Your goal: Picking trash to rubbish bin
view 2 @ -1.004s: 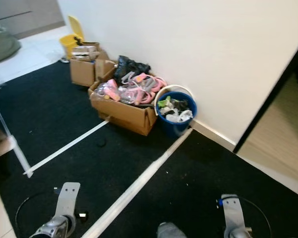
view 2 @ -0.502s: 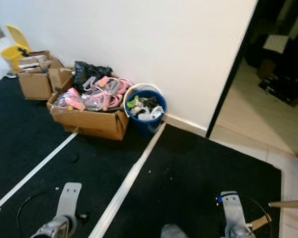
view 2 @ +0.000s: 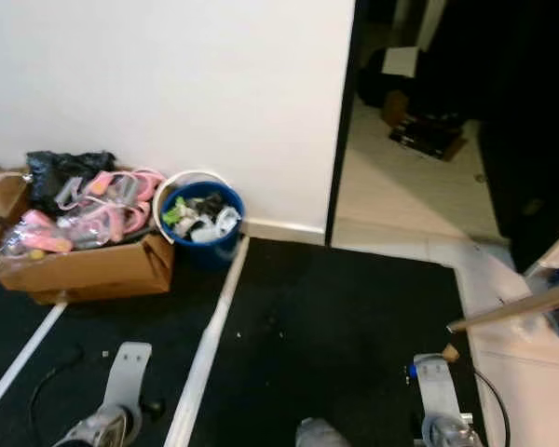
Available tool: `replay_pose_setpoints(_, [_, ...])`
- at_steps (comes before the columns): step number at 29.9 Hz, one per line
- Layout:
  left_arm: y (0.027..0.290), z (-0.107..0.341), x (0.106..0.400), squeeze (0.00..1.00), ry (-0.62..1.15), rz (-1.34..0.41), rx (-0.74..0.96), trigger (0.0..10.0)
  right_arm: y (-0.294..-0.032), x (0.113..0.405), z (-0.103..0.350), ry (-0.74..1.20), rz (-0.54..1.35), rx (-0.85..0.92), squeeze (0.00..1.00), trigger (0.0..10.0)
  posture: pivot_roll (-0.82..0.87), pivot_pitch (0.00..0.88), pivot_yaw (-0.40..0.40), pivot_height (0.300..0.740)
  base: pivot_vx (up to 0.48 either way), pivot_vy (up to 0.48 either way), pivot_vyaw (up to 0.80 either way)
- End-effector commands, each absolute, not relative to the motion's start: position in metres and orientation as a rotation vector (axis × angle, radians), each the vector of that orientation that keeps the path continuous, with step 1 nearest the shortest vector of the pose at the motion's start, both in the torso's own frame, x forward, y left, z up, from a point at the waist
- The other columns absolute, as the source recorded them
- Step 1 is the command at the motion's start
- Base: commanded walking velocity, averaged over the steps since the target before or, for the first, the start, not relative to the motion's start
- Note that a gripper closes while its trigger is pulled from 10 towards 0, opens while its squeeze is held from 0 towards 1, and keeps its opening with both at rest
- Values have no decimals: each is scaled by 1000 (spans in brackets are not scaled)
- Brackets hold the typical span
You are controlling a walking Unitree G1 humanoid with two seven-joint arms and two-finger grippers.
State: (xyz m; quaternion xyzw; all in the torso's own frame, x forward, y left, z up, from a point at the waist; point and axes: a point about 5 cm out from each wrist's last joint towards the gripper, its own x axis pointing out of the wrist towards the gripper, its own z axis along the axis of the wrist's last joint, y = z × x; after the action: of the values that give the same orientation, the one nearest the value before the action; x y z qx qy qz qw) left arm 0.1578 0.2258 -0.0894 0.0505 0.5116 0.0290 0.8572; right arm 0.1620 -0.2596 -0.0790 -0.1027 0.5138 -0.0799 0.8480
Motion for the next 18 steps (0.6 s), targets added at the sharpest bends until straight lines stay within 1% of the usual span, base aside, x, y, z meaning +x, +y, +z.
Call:
replay_pose_setpoints(1, [228,-91,154,0,1095,53,122,10000,-256,159,-82,1105,-154,-213,0,10000,-110,0,40,740,0,0,-800])
replay_pose_setpoints(18, [226,-91,154,0,1099,36,127,10000,-258,156,-82,1113,-142,-225,0,10000,-112,0,40,740,0,0,-800])
